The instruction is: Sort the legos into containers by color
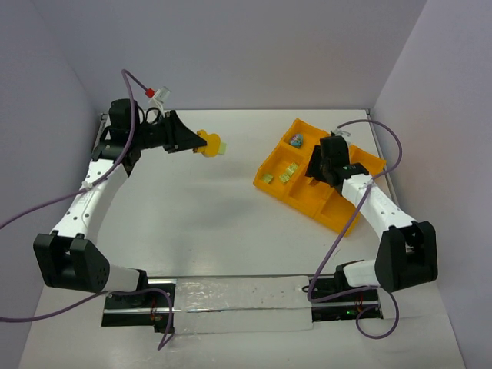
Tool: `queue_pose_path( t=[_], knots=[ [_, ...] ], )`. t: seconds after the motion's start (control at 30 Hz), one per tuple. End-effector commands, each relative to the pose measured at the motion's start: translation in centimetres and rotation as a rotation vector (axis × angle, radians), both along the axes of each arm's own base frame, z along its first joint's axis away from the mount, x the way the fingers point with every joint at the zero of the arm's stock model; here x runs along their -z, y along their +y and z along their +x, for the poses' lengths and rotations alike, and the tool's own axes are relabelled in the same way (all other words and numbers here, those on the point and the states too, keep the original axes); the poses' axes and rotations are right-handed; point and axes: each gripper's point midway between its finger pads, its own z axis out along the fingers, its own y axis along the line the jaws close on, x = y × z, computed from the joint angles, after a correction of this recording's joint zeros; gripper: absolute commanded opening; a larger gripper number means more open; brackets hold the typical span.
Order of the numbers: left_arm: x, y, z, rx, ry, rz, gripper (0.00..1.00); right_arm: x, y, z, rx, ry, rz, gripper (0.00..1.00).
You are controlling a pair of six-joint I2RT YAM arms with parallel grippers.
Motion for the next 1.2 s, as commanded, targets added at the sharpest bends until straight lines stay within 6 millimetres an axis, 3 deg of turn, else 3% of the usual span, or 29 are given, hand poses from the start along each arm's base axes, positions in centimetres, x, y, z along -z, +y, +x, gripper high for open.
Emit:
queue_pose_path(
  t=[0.0,0.13,0.3,0.4,0.5,0.57,0.63,0.73,0.87,1.17],
  knots=[
    [-2.1,-0.1,0.5,0.018,-0.059,-0.004,0.00,0.2,-0.7,-0.2,0.019,-0.004,-0.024,0.70],
    [-1.5,-0.6,1.0,0.021,-0.045,-0.002,0.00,-1.0,-0.2,0.1,0.002,-0.025,-0.005,0.76],
    [-1.3,-1.6,0.5,0.057,-0.040,-0.025,0.00,-5.0,1.6,0.0,-0.065,-0.103,0.046,0.75],
    [-1.8,-2.6,-0.6,0.136,-0.065,-0.083,0.00,-10.8,6.7,-0.8,-0.301,-0.244,0.204,0.74],
    [-2.0,-3.7,-2.1,0.229,-0.059,-0.148,0.00,-15.1,13.8,-3.9,-0.649,-0.304,0.377,0.77],
    [-2.5,-4.2,-2.9,0.275,-0.083,-0.170,0.00,-16.7,15.9,-5.2,-0.760,-0.331,0.428,0.79],
    [-2.7,-4.6,-4.0,0.328,-0.080,-0.195,0.00,-19.3,19.2,-8.0,-0.953,-0.375,0.528,0.82],
    [-3.5,-5.1,-5.4,0.387,-0.113,-0.213,0.00,-21.5,21.1,-9.6,-1.080,-0.434,0.639,0.85],
    [-4.0,-5.5,-6.3,0.418,-0.131,-0.218,0.00,-22.3,22.6,-10.6,-1.192,-0.437,0.687,0.87],
    [-4.8,-6.1,-6.9,0.440,-0.154,-0.225,0.00,-21.5,24.8,-10.9,-1.279,-0.389,0.752,0.86]
  ],
)
